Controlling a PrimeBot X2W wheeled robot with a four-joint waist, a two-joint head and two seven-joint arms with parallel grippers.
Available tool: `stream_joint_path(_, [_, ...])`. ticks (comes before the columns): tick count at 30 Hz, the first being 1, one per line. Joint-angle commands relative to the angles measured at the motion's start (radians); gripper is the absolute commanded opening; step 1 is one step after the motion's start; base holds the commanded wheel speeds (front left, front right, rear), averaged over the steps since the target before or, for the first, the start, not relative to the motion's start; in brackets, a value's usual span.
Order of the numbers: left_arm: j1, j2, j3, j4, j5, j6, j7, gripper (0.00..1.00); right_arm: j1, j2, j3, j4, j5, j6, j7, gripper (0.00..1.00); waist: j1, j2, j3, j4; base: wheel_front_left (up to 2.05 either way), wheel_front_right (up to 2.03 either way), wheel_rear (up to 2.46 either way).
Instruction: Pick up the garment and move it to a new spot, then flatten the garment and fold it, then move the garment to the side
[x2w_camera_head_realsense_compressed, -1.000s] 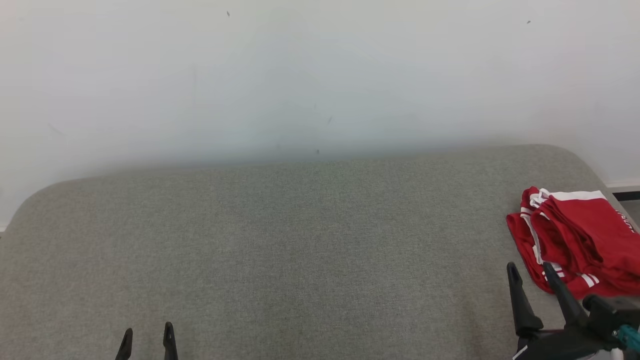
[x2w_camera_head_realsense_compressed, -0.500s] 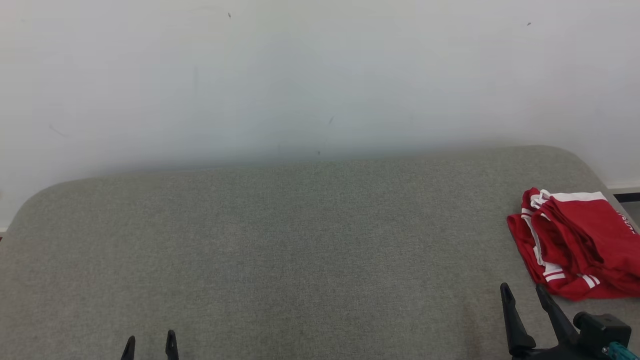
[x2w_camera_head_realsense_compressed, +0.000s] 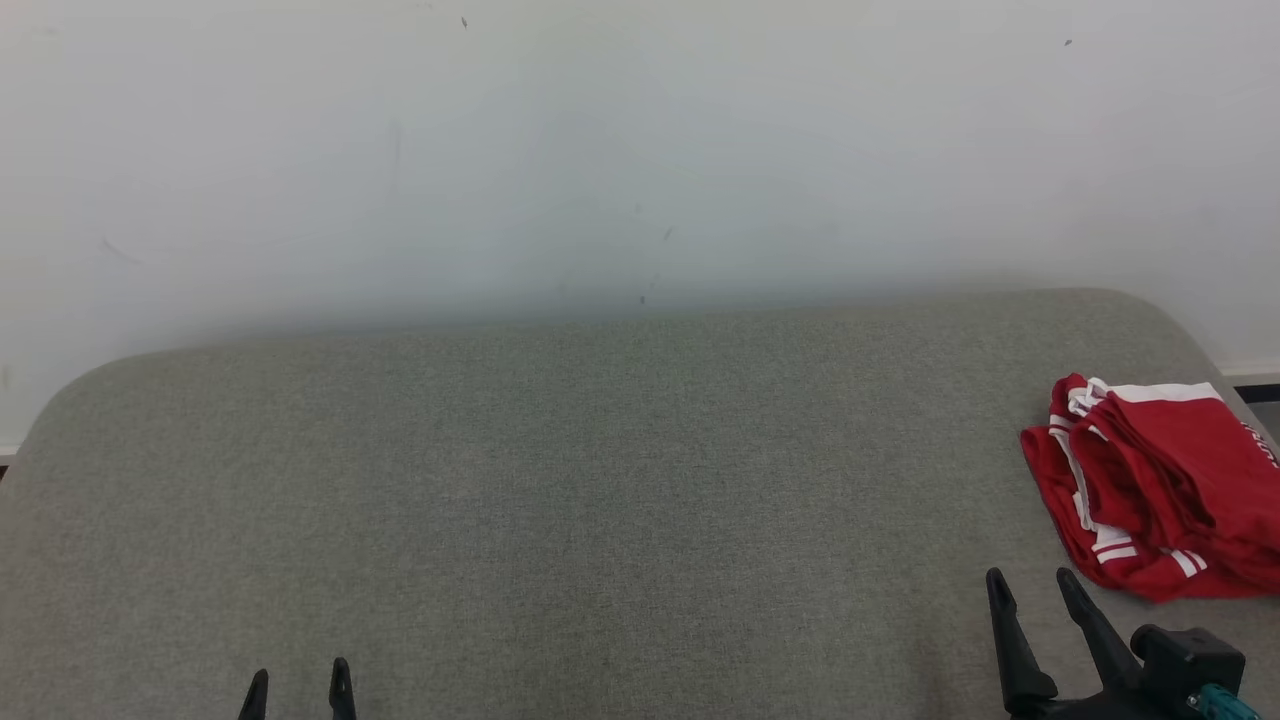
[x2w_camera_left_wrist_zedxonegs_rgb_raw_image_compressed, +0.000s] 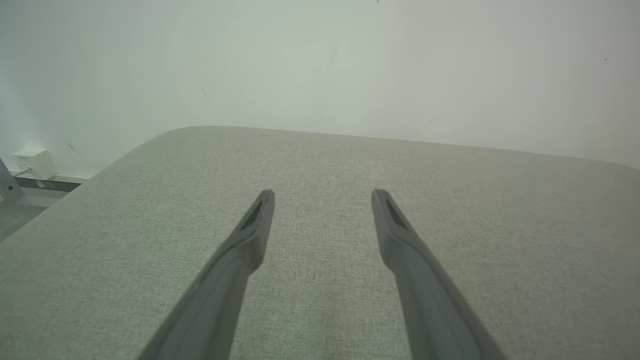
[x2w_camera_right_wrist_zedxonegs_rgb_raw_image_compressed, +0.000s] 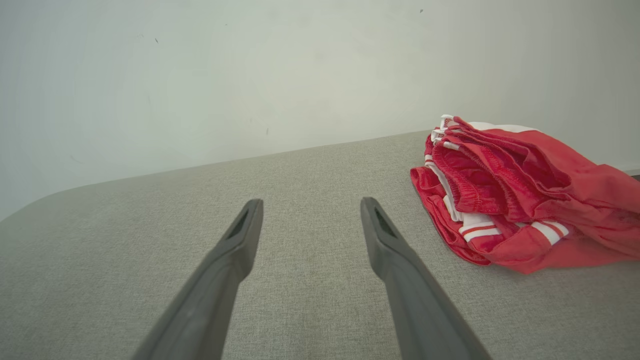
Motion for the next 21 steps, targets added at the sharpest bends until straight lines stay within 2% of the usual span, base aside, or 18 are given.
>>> stream_joint_path(1, [-0.003, -0.001, -0.001, -0.002, 0.007, 0.002, -0.003, 1.0, 0.012, 0.008, 0.002, 0.001, -0.002, -0.002, 0.001, 1.0, 0.0, 0.0, 0.0, 0.001, 0.0, 0.0, 0.0])
stream_joint_path(21, [-0.008, -0.002, -0.008, 0.016, -0.008, 0.014, -0.003, 1.0, -0.005, 0.013, 0.03, 0.006, 0.004, -0.002, 0.002, 1.0, 0.0, 0.0, 0.001, 0.007, 0.0, 0.0, 0.0])
